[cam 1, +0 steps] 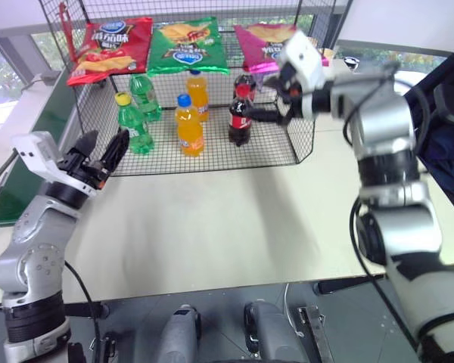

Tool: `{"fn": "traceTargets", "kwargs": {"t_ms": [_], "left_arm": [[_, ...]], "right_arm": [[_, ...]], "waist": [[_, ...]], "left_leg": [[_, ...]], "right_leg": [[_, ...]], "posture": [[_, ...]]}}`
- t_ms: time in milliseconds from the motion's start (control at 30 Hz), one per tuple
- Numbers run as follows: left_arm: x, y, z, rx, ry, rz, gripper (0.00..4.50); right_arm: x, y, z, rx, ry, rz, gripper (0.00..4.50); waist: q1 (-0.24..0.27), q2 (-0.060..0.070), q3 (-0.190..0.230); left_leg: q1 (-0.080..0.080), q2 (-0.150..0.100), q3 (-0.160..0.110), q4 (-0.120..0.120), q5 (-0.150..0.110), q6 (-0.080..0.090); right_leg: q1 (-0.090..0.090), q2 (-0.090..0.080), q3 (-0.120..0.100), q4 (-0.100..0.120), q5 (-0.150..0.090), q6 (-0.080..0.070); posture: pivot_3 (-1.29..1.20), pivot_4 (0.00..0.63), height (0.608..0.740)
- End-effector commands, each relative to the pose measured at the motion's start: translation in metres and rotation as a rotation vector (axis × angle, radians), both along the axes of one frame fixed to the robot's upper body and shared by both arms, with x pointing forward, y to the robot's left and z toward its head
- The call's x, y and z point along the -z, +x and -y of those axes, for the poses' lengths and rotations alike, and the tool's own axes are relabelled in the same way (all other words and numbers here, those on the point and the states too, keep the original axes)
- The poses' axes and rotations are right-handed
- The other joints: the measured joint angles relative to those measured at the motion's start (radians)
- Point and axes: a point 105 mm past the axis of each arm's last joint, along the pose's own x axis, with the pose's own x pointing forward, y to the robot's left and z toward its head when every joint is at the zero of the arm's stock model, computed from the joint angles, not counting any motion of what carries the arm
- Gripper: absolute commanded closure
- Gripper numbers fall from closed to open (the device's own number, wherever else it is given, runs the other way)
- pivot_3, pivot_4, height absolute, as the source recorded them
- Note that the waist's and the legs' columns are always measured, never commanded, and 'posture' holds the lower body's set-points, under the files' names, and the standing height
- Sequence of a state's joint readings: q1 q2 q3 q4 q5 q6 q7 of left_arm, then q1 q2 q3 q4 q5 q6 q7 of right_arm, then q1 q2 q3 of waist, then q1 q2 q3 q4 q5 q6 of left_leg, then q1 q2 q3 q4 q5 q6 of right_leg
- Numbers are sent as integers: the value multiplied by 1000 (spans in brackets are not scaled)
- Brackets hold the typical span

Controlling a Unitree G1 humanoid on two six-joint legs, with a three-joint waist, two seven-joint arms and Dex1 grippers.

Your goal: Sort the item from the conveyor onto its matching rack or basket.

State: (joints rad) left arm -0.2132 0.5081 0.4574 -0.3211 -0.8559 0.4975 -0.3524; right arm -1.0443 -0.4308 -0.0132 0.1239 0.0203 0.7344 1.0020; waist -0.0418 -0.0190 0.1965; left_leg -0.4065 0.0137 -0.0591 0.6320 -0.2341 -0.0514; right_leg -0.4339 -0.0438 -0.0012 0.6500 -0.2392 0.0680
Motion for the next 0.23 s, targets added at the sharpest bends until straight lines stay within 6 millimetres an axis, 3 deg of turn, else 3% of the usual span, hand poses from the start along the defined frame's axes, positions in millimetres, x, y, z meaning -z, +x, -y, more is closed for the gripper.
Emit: {"fn": "traceTargets", "kwargs": {"t_ms": [33,233], "left_arm": [[-20,-15,-2,28,33,55,0],[-29,-30,5,125,76,34,0]], "right_arm": [[-17,-35,9,-82,224,45,73],[-9,-65,12,-130,255,110,73]], "waist": [[3,-1,-1],[4,0,0]], "left_leg": [[0,0,0,-1,0,0],[4,0,1,0,0,0]], "right_leg": [[1,0,0,0,0,0],[4,0,1,-1,0,0]], "posture": [[0,150,740],[0,150,740]]}}
